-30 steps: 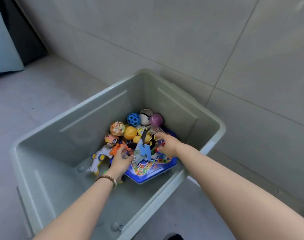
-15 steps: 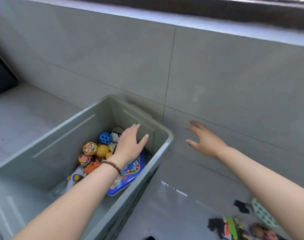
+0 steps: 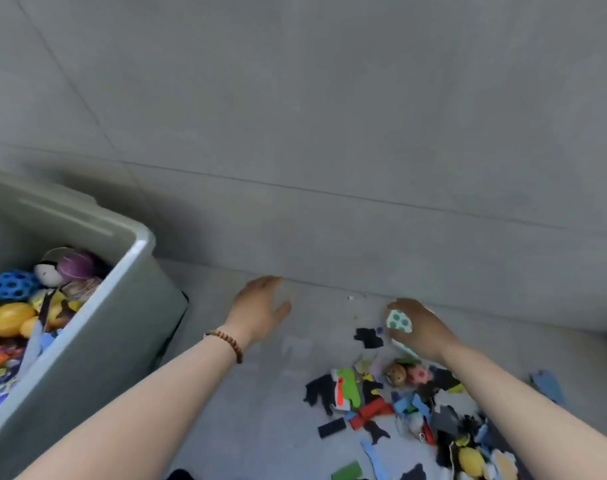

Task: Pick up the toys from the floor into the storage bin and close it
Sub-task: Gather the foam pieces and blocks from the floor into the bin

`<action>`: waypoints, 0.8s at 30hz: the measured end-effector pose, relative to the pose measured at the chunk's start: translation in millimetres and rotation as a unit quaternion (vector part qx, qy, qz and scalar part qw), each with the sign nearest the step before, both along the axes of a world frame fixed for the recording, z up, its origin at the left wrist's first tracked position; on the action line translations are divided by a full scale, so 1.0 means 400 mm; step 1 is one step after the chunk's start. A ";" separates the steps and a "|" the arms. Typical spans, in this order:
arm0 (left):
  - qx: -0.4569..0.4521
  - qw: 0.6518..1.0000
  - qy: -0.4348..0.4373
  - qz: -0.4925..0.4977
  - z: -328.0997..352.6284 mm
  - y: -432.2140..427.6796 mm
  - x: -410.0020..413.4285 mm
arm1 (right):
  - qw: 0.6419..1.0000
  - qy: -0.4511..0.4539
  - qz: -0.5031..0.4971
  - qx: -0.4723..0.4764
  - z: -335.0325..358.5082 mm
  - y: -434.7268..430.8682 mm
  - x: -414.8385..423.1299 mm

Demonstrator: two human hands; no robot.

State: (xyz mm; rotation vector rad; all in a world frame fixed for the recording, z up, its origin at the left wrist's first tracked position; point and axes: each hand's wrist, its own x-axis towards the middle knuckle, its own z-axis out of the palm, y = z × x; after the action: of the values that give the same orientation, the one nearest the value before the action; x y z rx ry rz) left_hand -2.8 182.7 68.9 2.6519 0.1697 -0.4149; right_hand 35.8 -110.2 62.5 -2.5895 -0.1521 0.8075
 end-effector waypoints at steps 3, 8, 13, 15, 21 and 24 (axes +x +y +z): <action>0.015 0.999 0.036 -0.012 -0.084 -0.049 0.043 | 0.998 0.020 -0.038 0.045 -0.098 -0.030 0.010; 0.013 0.996 0.062 -0.060 -0.194 -0.106 0.099 | 0.989 0.005 -0.095 0.109 -0.209 -0.046 0.041; 0.029 0.992 0.082 -0.096 -0.281 -0.126 0.151 | 0.977 -0.019 -0.130 0.166 -0.290 -0.031 0.060; 0.030 0.992 0.082 -0.093 -0.313 -0.127 0.171 | 0.977 -0.040 -0.126 0.167 -0.314 -0.019 0.069; -0.033 0.999 0.019 -0.032 -0.391 -0.101 0.215 | 0.976 -0.083 -0.141 0.145 -0.364 0.026 0.127; -0.039 0.999 -0.006 -0.012 -0.411 -0.092 0.224 | 0.985 -0.128 -0.101 0.053 -0.385 0.041 0.146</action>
State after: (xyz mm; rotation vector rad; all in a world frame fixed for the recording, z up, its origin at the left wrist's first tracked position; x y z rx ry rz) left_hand 86.8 146.0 -95.3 2.5807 0.1154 -0.4043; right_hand 94.4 -93.9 -91.5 -2.5463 -0.0056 0.3836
